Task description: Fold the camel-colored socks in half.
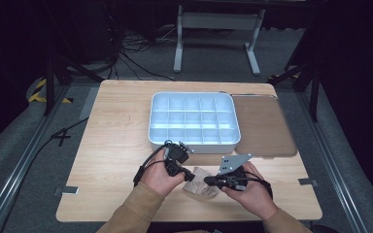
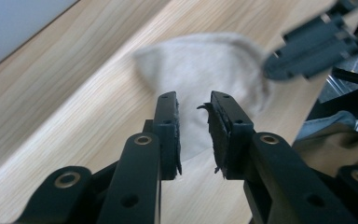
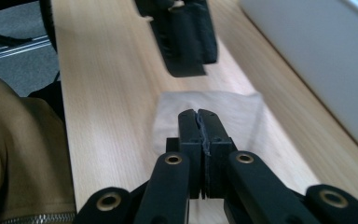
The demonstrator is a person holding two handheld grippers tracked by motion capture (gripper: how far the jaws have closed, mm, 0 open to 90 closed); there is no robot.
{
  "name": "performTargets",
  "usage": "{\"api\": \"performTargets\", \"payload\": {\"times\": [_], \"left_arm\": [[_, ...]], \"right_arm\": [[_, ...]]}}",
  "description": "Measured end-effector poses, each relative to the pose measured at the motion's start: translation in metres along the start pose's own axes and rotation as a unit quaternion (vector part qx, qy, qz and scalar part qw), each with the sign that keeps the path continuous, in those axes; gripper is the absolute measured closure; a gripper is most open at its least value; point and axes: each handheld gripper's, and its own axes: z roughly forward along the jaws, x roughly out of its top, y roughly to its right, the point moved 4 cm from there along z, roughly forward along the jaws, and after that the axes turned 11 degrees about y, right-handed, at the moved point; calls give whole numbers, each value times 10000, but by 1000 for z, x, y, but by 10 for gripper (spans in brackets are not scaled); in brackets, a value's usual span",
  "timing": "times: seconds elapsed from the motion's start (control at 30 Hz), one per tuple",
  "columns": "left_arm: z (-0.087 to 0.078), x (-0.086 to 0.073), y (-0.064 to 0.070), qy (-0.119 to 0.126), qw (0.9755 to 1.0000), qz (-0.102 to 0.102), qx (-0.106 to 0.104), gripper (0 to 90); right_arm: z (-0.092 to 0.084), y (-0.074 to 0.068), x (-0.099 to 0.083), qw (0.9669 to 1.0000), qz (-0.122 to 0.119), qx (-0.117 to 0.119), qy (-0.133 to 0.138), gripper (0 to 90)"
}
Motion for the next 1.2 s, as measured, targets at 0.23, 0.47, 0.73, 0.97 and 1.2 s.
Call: {"api": "performTargets", "payload": {"times": [0.23,0.47,0.73,0.97,1.2], "left_arm": [[12,-10,-3,-303,9994,-12,-149,805],[27,-12,8,-689,9962,98,-521,823],[38,-10,17,-903,9926,158,-790,822],[29,7,15,-106,9967,35,-808,831],[41,22,11,575,9967,62,-577,841]], "right_arm": [[15,-2,-6,9998,-10,74,-204,891],[8,5,-17,9990,78,-67,-424,879],[5,15,-31,9980,223,-200,-555,867],[8,20,-39,9985,164,-77,-525,884],[8,18,-38,9985,49,-92,-539,888]]}}
